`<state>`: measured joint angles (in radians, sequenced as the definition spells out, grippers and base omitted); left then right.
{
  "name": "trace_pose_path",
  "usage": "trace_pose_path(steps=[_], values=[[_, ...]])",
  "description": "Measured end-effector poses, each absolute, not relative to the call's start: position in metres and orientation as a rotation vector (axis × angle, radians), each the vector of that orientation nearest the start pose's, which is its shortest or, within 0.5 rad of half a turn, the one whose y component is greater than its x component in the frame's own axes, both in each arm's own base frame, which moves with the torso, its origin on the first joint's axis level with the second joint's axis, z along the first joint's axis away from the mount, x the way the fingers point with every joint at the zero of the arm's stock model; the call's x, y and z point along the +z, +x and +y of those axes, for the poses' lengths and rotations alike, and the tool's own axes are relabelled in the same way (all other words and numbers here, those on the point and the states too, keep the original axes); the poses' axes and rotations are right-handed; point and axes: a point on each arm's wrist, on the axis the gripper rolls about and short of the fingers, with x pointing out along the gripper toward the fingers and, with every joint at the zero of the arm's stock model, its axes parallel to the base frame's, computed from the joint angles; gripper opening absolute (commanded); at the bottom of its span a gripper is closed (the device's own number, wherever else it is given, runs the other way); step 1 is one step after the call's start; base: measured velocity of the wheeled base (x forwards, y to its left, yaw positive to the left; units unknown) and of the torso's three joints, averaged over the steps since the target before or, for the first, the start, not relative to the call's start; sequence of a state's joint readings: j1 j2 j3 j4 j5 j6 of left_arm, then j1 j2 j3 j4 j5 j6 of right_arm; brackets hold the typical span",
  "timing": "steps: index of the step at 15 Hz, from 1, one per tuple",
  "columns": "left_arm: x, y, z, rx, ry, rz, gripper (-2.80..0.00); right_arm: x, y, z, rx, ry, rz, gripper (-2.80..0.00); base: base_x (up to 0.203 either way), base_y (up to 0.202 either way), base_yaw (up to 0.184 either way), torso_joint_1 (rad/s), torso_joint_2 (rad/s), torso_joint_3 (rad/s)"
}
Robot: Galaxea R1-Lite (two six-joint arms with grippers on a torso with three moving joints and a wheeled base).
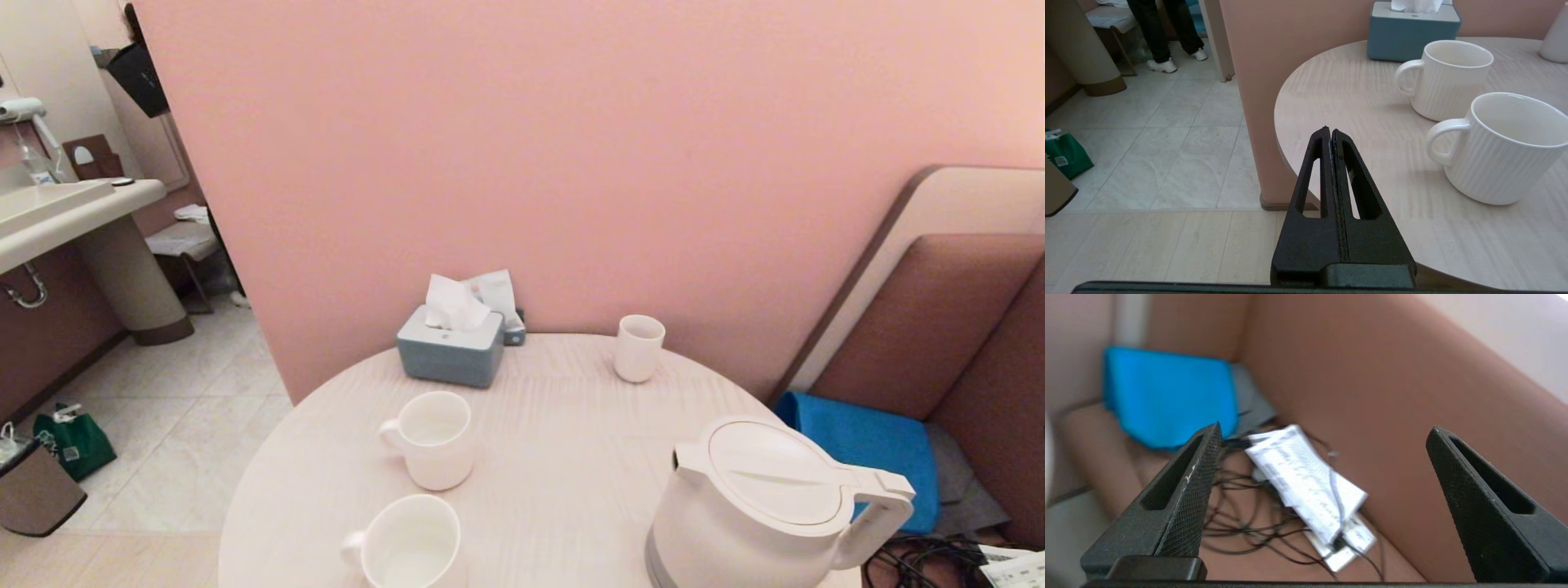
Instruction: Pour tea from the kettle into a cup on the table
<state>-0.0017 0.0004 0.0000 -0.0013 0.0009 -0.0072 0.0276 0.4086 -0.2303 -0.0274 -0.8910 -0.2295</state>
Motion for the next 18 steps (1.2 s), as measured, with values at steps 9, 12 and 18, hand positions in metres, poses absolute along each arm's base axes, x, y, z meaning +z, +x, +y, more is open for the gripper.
trace_pose_path(steps=[9,12,18], values=[[0.076,-0.023,0.000,0.000,-0.007,-0.001,-2.80,0.119,-0.008,0.002,0.018,0.082,0.200,0.00,0.000,0.000,0.000,0.000,0.00,0.000],[0.076,-0.023,0.000,0.000,-0.007,-0.001,-2.80,0.102,-0.010,0.007,0.263,0.083,0.203,0.00,0.000,0.000,0.000,0.000,0.00,0.000],[0.076,-0.023,0.000,0.000,-0.007,-0.001,-2.80,0.098,-0.020,0.009,0.408,0.088,0.234,0.00,0.000,0.000,0.000,0.000,0.00,0.000]])
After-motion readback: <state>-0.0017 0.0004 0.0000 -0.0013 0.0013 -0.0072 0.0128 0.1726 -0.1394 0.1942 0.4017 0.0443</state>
